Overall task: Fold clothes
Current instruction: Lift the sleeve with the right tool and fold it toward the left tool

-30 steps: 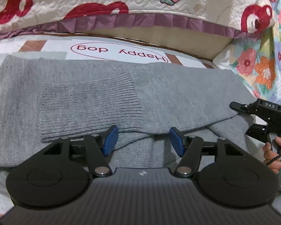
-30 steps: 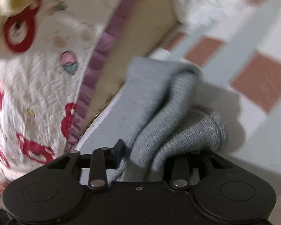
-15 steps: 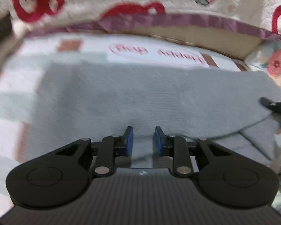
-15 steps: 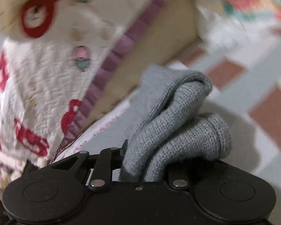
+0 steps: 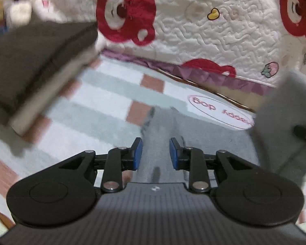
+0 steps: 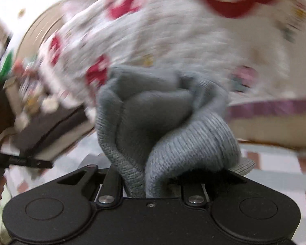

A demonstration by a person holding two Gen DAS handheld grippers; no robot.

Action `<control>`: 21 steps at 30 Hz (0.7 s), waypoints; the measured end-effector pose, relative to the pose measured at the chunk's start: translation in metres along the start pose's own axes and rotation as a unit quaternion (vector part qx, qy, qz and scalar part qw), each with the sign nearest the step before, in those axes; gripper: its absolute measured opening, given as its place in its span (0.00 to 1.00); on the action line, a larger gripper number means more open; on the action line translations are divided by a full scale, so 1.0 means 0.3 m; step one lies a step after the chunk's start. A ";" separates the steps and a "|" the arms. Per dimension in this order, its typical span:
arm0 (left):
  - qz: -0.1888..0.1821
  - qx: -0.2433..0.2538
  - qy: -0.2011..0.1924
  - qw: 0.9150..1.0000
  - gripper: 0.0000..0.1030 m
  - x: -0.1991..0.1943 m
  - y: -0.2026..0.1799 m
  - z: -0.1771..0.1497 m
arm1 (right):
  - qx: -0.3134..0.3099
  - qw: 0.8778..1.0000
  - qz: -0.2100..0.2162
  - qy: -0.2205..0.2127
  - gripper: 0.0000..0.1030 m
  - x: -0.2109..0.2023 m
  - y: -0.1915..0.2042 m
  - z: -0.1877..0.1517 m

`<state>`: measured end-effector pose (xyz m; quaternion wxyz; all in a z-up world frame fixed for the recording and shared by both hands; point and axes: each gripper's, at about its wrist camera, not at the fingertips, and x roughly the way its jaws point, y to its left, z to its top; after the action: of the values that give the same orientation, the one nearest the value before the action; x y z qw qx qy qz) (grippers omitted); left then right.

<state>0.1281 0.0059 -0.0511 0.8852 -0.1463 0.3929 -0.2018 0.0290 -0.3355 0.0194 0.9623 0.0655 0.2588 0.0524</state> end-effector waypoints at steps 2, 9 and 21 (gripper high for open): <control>-0.080 -0.075 0.015 0.994 0.29 0.042 0.057 -0.032 | -0.047 0.997 0.014 0.055 0.22 0.106 0.125 0.000; -0.098 -0.113 0.069 0.986 0.28 0.203 0.125 -0.073 | -0.122 0.983 -0.035 0.131 0.23 0.376 0.377 -0.229; -0.167 -0.172 0.086 0.967 0.34 0.294 0.207 -0.022 | -0.103 0.990 -0.028 0.089 0.24 0.343 0.355 -0.281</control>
<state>0.1920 0.0180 -0.1373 0.7633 -0.3419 0.4661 -0.2885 0.0678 -0.2082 -0.0873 0.9382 -0.0458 0.3384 0.0569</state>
